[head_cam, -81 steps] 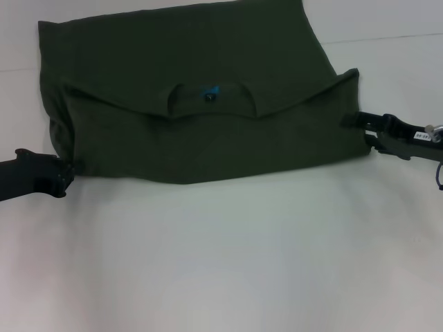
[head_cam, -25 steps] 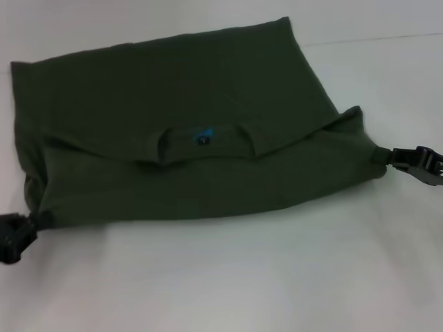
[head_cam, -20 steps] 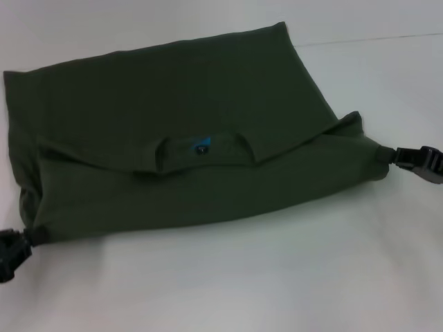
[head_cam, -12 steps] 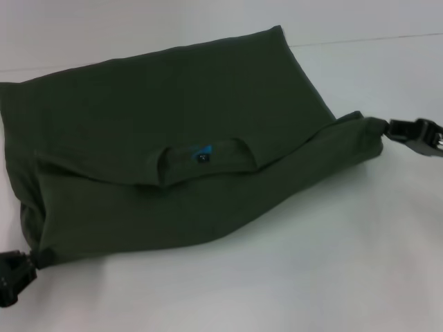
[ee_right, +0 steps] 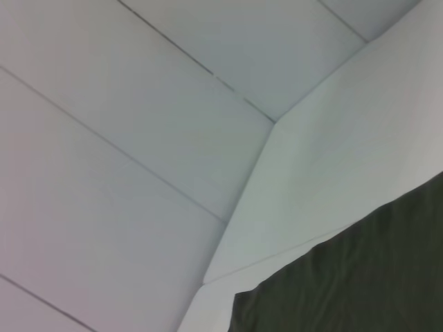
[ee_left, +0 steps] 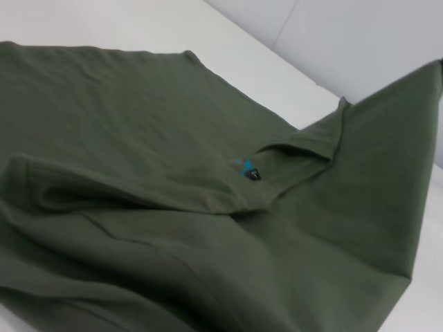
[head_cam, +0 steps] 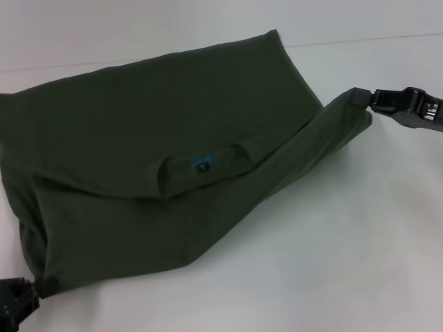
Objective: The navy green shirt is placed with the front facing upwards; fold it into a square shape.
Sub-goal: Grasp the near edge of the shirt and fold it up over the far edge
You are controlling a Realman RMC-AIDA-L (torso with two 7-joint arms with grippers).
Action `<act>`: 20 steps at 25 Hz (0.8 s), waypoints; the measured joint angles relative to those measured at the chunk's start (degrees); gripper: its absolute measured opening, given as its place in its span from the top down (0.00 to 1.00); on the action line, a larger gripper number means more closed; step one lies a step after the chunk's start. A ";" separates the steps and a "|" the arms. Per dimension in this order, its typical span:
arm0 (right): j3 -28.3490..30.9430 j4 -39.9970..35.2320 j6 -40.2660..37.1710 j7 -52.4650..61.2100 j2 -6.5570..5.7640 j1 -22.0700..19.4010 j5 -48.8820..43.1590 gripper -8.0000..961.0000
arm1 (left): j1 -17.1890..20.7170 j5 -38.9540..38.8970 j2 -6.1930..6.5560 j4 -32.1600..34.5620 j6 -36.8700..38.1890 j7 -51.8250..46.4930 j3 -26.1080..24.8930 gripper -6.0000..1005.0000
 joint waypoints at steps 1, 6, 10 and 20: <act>-0.02 -0.12 -0.35 0.00 0.01 0.07 0.00 0.96 | 0.02 0.28 0.02 0.00 0.30 0.09 -0.03 0.97; 0.25 -0.88 -4.01 -0.45 -0.08 0.50 0.49 0.96 | 0.04 1.48 0.19 0.20 2.32 0.12 -0.42 0.97; -0.10 -2.09 -4.47 0.40 -0.36 1.14 2.18 0.96 | 0.03 1.76 0.42 0.82 4.81 0.23 -0.83 0.97; 0.25 -3.94 -4.98 2.90 -1.09 3.42 2.57 0.96 | -0.88 -1.89 1.45 1.17 12.38 3.43 -7.24 0.97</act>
